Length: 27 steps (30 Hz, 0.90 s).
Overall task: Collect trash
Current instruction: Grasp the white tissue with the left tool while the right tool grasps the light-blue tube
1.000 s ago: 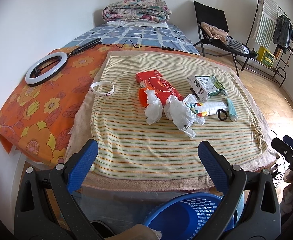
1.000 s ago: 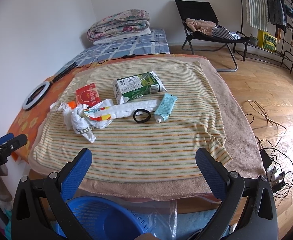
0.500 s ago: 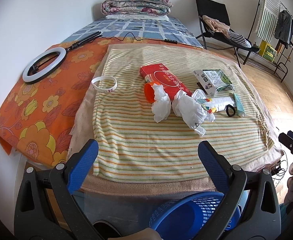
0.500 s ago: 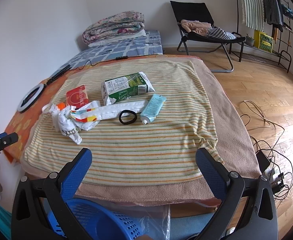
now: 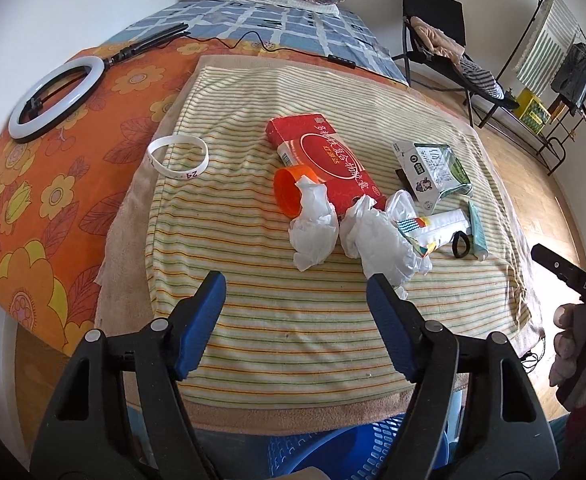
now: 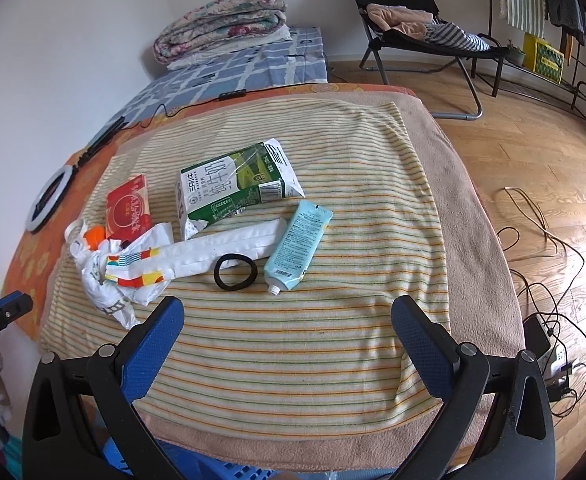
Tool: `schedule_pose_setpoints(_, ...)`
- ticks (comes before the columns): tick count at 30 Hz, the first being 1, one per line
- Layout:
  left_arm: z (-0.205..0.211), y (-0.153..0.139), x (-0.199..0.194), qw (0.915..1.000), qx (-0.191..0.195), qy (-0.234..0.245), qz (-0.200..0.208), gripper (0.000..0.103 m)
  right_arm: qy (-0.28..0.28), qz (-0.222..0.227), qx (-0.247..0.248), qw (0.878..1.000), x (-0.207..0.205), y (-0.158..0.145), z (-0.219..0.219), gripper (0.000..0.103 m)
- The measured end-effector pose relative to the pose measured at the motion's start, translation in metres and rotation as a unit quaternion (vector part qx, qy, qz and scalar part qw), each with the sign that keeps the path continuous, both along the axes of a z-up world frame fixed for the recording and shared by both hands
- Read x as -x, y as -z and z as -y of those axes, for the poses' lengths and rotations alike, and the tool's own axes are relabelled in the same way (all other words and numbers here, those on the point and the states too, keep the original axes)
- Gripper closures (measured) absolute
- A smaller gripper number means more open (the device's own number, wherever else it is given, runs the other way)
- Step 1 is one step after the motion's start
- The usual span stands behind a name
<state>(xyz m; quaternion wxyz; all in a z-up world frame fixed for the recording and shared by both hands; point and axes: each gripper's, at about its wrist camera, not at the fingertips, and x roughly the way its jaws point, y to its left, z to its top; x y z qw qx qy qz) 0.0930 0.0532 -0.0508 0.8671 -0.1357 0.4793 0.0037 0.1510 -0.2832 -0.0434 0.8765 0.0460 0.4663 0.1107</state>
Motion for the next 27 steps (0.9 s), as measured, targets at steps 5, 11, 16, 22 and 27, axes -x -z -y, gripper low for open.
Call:
schedule_pose_setpoints(5, 0.003, 0.014, -0.026, 0.9997, 0.014, 0.003, -0.022, 0.043, -0.003, -0.013, -0.003, 1.000, -0.029, 0.011, -0.003, 0.002)
schedule_pose_setpoints(11, 0.003, 0.033, -0.050, 0.9983, 0.035, 0.000, -0.046, 0.056, 0.004, -0.063, -0.022, 0.998, -0.060, 0.033, -0.004, 0.025)
schedule_pose_setpoints(16, 0.007, 0.036, -0.060, 0.9984, 0.032, 0.000, -0.047, 0.059, 0.017, -0.093, -0.041, 0.995, -0.077, 0.046, -0.006, 0.033)
schedule_pose_setpoints(22, 0.004, 0.042, -0.069, 0.9975, 0.044, -0.010, -0.054, 0.068, 0.037, -0.119, -0.043, 0.991, -0.090, 0.061, -0.007, 0.052)
schedule_pose_setpoints(27, 0.002, 0.047, -0.073, 0.9969, 0.055, -0.008, -0.056, 0.077, 0.043, -0.121, -0.030, 0.991, -0.097, 0.067, -0.012, 0.053)
